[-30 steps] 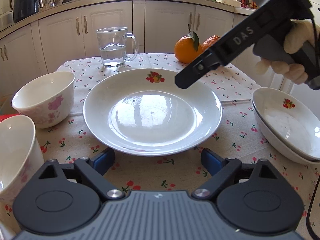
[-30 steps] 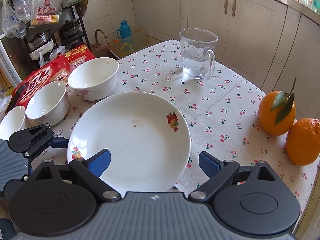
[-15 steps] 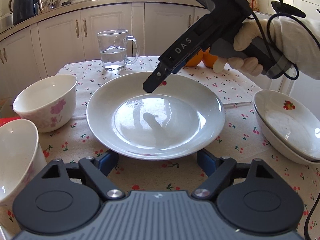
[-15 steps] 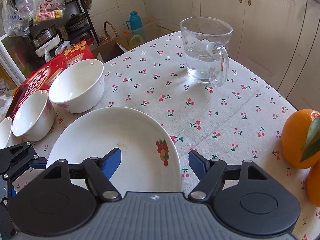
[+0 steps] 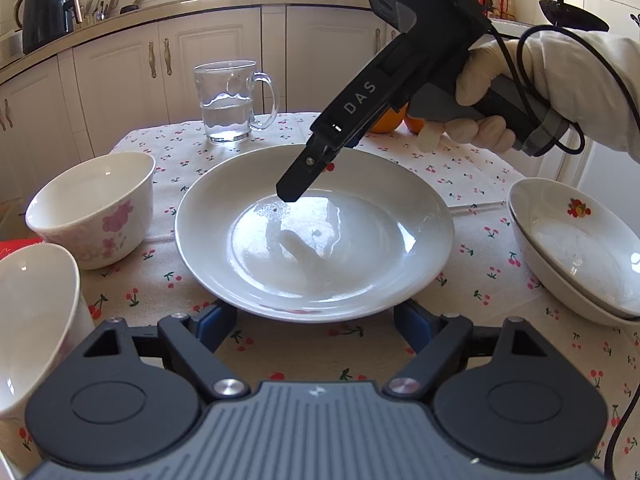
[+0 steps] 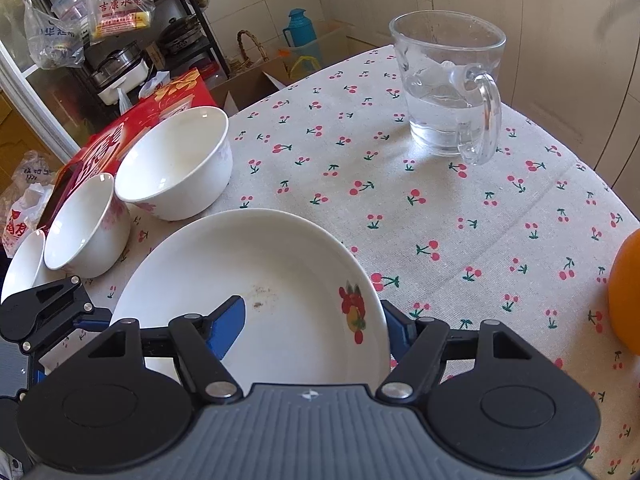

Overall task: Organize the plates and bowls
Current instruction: 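Close the right tool on the rim of the fruit-decorated plate, then lift the held plate and carry it toward the plate stack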

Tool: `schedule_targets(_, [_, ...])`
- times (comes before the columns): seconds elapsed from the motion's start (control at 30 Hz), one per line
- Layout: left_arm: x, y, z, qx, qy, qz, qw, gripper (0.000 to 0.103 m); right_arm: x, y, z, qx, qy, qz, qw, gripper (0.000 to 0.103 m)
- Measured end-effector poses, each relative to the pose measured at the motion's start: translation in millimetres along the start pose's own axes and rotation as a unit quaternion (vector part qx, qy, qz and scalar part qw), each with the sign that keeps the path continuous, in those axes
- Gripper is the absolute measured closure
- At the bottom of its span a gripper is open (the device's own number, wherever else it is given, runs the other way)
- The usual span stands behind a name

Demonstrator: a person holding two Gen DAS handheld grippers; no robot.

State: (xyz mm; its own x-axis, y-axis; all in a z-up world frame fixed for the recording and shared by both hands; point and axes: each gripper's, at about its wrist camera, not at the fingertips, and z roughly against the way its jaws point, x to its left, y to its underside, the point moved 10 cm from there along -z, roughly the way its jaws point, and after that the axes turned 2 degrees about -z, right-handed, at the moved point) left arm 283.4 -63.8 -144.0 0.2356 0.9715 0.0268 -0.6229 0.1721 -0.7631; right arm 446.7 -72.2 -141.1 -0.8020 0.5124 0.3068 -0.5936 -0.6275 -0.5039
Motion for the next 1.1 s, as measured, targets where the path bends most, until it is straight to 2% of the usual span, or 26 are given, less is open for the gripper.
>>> schedule_targets(0.5, [-2, 4, 9, 0.014, 0.016, -0.025, 0.9995, 0.018, 7, 12, 4, 0.010, 0.006, -0.008, 1.000, 0.023])
schedule_targets(1.1, [-20, 18, 51, 0.031, 0.057, -0.057, 0.9963, 0.018, 43, 53, 31, 0.005, 0.006, -0.032, 0.999, 0.021])
